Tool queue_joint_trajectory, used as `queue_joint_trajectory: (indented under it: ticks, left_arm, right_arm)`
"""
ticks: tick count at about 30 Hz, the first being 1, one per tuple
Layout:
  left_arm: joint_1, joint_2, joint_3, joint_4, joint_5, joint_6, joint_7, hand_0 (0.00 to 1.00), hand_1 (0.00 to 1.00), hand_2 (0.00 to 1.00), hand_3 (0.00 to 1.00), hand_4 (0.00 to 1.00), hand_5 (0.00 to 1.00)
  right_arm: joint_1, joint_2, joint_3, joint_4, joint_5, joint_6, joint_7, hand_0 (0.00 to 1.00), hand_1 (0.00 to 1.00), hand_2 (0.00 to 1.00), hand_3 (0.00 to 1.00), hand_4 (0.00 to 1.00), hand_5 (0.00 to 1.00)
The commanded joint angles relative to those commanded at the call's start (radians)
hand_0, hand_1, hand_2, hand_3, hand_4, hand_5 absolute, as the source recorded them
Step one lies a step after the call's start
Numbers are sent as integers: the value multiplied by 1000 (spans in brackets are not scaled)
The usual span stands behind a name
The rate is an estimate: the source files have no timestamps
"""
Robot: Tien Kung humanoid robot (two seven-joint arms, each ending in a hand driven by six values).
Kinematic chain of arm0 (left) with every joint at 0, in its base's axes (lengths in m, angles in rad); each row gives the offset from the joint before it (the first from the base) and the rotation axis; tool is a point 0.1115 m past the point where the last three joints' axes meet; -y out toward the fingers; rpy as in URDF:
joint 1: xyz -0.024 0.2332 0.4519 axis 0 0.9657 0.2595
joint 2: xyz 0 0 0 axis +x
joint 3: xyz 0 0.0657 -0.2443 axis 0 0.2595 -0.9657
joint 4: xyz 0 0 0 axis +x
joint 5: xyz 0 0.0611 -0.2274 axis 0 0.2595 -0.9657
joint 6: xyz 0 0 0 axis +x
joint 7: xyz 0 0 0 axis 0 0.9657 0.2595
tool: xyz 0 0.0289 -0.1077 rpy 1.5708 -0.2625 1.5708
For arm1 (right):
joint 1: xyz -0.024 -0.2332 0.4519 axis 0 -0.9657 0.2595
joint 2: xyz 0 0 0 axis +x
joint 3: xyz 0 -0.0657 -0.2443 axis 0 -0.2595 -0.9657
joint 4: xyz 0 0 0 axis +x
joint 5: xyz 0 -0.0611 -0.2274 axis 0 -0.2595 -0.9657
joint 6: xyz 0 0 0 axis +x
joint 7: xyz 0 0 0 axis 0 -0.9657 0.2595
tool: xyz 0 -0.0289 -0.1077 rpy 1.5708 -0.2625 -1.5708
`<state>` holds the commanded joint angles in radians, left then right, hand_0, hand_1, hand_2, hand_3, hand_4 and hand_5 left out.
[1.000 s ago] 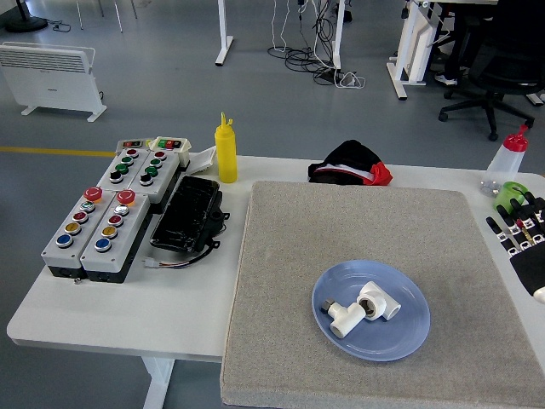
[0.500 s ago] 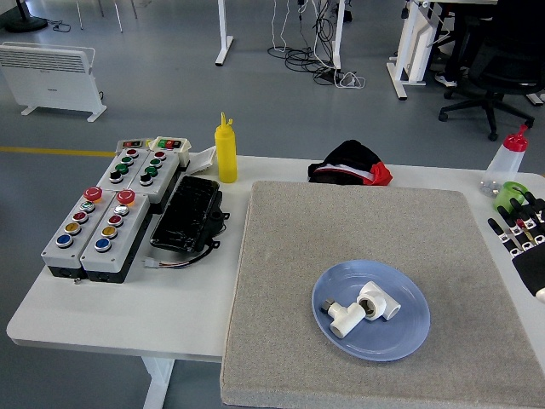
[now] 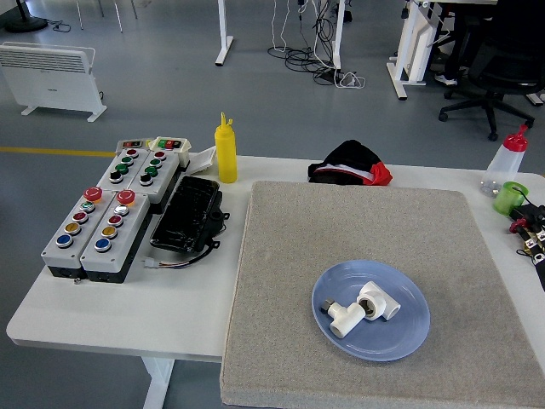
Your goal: Pick pipe place plate twice
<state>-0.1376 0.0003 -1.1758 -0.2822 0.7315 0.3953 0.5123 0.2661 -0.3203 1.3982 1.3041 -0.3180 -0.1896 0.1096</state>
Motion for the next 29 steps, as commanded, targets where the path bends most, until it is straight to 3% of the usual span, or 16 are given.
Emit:
queue_joint_trajectory:
  ticks: [6, 15, 20, 29]
  left_arm:
    - [1, 0, -2, 0, 1, 2, 1, 583, 576, 610, 602, 459, 998]
    - [-2, 0, 1, 0, -2, 2, 1, 584, 576, 610, 601, 458, 998]
    - [-2, 0, 1, 0, -2, 3, 1, 584, 576, 610, 601, 459, 998]
    - [-9, 1, 7, 1, -10, 2, -1, 584, 577, 610, 601, 460, 998]
  right_arm:
    - [-5, -3, 15, -11, -72, -11, -44, 867, 823, 882, 857, 582, 570]
    - [-12, 0, -46, -25, -310, -66, 49, 876, 823, 886, 855, 577, 577]
    - [-12, 2, -63, -45, -386, -60, 76, 879, 827, 891, 849, 572, 573]
    - [-8, 3, -53, -100, -460, 21, 109, 912, 838, 891, 839, 563, 576]
